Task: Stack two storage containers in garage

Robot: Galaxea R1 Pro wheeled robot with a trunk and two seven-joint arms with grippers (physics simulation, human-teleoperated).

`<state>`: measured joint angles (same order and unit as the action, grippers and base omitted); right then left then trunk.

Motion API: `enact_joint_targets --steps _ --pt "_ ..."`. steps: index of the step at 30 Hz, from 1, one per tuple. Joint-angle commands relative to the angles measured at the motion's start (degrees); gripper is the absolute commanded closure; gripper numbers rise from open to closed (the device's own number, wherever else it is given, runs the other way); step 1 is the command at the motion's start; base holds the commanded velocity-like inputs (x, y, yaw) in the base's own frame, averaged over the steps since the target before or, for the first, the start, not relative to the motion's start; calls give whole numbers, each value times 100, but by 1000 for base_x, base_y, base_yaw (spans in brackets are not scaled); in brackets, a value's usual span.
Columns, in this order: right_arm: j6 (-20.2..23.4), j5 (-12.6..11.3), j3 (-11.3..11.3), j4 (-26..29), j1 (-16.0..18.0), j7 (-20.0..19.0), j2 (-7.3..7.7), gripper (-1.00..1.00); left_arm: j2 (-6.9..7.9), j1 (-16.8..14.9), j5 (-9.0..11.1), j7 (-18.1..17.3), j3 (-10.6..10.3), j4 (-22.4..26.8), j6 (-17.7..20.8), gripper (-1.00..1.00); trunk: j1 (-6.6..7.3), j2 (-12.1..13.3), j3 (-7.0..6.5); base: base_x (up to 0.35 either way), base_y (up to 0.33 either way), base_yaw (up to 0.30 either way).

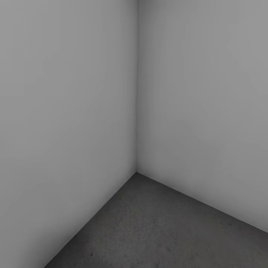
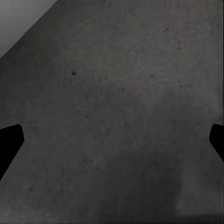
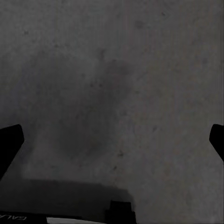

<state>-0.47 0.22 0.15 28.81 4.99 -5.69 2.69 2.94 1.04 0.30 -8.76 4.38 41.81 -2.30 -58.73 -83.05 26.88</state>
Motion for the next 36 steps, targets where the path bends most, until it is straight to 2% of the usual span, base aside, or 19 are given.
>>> enact_joint_targets --steps 1,5,10,27,36 --pt "-4 3 1 79 2 -19 4 -100 0 1 -1 -31 -189 -110 -13 -100 0 -3 5 0 0 0" --pt "-5 1 2 115 -3 -12 4 -100 -1 1 -2 -20 -520 -339 -20 -100 0 -3 5 0 0 0" --pt "-4 3 -4 62 -8 -12 9 -100 -3 1 -3 -17 -725 -462 -24 -100 0 -3 5 0 0 0" --pt "12 -4 -6 20 -30 -20 7 -100 -4 1 5 -11 -798 -504 -25 -100 0 -3 5 0 0 -3" --pt "12 -4 -6 20 -40 -20 8 -100 -4 1 6 -11 -799 -507 -25 -100 0 -3 5 0 0 -177"
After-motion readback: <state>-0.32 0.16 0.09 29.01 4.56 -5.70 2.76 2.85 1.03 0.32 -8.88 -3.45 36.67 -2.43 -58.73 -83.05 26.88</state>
